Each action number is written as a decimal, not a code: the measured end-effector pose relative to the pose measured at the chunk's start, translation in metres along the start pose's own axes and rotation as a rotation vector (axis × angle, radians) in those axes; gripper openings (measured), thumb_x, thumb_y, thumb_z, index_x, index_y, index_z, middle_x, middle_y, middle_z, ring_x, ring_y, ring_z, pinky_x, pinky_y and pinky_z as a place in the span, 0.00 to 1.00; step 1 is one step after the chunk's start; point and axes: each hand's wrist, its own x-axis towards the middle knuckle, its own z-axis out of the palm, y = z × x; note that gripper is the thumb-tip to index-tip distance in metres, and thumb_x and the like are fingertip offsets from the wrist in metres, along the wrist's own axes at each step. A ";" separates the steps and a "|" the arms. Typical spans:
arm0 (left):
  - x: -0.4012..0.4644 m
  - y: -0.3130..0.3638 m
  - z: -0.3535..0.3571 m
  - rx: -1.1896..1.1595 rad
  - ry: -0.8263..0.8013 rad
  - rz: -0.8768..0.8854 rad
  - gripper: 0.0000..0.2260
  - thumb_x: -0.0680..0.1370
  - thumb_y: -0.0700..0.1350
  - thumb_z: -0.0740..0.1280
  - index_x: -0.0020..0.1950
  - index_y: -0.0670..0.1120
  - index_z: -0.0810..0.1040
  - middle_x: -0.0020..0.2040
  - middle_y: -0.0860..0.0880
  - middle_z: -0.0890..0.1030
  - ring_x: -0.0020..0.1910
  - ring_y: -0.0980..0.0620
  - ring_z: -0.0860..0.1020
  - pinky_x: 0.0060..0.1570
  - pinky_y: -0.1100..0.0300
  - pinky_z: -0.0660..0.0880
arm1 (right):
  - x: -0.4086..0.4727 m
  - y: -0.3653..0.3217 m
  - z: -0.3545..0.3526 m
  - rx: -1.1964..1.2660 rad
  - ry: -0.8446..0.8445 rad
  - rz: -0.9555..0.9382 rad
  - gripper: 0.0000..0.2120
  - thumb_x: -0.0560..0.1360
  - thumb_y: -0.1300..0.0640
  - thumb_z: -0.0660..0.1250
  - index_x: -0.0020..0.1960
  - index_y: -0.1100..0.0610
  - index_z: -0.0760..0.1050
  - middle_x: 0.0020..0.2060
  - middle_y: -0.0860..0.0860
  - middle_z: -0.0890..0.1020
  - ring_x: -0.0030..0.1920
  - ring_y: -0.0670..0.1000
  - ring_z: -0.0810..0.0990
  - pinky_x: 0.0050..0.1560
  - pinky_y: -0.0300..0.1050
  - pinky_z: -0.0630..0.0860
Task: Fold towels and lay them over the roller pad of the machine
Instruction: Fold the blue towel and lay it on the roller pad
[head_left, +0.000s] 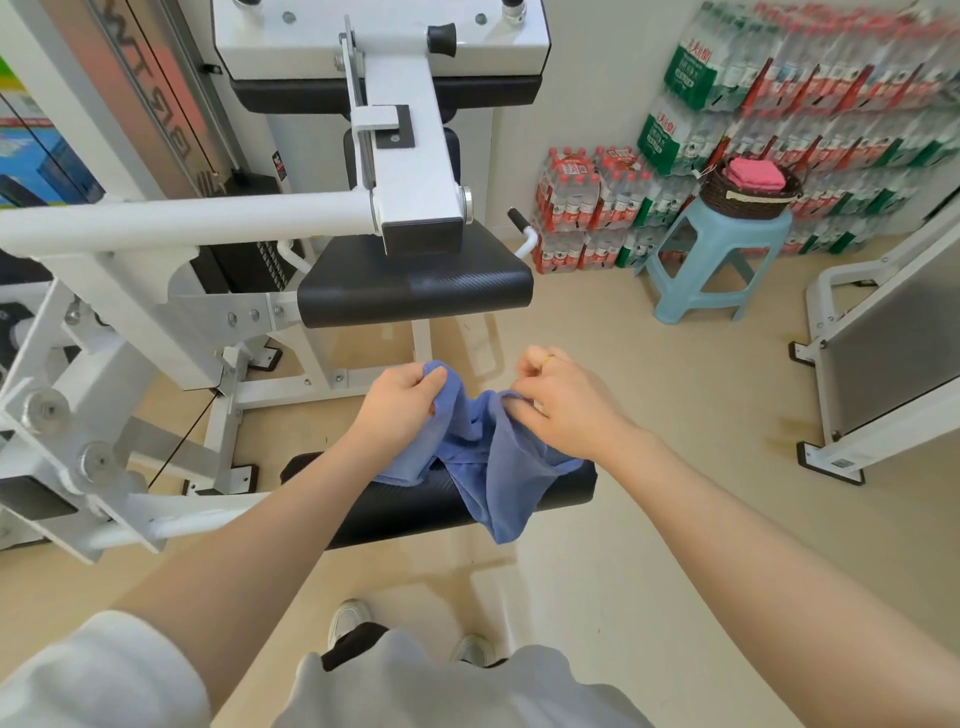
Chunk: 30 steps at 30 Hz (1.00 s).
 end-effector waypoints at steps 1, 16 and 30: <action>-0.003 0.003 0.003 -0.015 -0.043 0.012 0.19 0.80 0.44 0.57 0.29 0.43 0.69 0.28 0.48 0.68 0.29 0.54 0.66 0.34 0.63 0.65 | -0.001 -0.005 -0.002 0.072 -0.005 -0.041 0.16 0.79 0.50 0.58 0.41 0.58 0.78 0.44 0.50 0.75 0.42 0.48 0.70 0.41 0.43 0.66; -0.022 0.015 0.012 -0.463 -0.335 -0.001 0.14 0.80 0.43 0.58 0.54 0.34 0.78 0.47 0.43 0.81 0.47 0.51 0.78 0.50 0.59 0.76 | 0.007 -0.025 0.000 0.334 -0.005 0.331 0.24 0.69 0.41 0.68 0.26 0.55 0.64 0.22 0.50 0.66 0.27 0.49 0.66 0.31 0.45 0.65; -0.041 0.031 -0.007 -0.061 -0.380 0.279 0.00 0.74 0.44 0.69 0.44 0.49 0.79 0.39 0.53 0.81 0.40 0.62 0.78 0.44 0.66 0.75 | 0.004 -0.035 -0.008 0.886 -0.322 0.404 0.25 0.66 0.35 0.67 0.39 0.58 0.78 0.33 0.56 0.76 0.35 0.52 0.76 0.39 0.45 0.71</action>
